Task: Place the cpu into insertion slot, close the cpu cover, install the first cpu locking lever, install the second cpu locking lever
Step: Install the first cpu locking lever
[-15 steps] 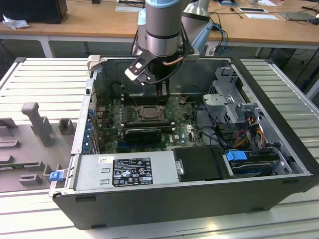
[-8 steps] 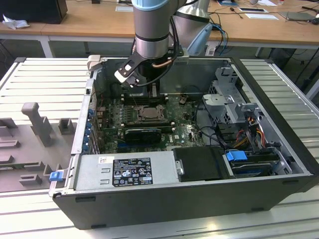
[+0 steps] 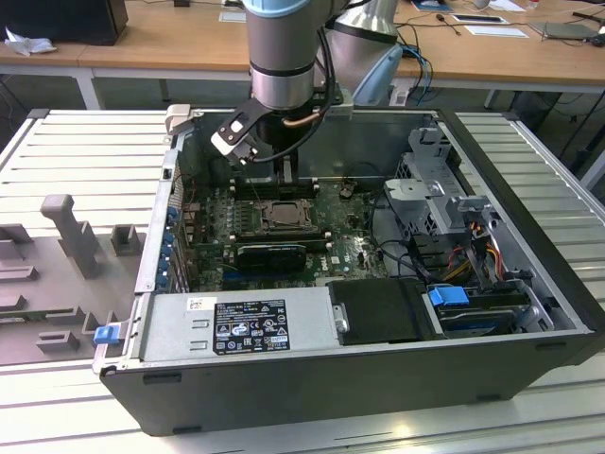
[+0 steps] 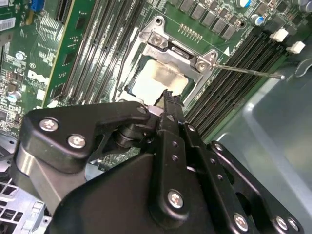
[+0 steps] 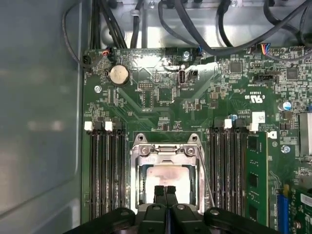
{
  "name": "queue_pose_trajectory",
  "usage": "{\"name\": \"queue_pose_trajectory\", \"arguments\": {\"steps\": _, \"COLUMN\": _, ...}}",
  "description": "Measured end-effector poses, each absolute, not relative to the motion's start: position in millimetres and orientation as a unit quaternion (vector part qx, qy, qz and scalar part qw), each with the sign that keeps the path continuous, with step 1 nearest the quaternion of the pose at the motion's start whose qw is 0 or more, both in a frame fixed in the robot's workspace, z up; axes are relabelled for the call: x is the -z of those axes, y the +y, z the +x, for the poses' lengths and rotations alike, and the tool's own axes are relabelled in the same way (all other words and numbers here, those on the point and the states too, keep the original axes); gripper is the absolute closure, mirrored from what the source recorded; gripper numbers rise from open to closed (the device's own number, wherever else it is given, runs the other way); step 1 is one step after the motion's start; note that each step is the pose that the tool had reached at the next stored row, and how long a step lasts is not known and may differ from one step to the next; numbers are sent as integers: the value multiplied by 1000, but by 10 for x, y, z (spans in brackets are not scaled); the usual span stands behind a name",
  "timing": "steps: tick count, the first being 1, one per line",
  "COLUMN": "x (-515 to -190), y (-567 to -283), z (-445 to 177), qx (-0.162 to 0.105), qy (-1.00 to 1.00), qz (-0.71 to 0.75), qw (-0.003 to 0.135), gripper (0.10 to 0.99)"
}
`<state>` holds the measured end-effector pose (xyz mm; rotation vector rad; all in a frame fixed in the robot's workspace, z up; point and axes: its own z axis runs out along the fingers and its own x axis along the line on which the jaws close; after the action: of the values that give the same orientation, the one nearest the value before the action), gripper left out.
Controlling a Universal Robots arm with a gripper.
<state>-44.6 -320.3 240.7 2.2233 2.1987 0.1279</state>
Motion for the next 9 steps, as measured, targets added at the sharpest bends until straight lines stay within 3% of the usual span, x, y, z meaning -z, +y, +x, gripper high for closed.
{"name": "queue_pose_trajectory", "arguments": {"steps": 9, "x": -2584, "y": -3203, "z": -446, "qx": -41, "qy": 703, "qz": 710, "qw": 6, "gripper": 980}}
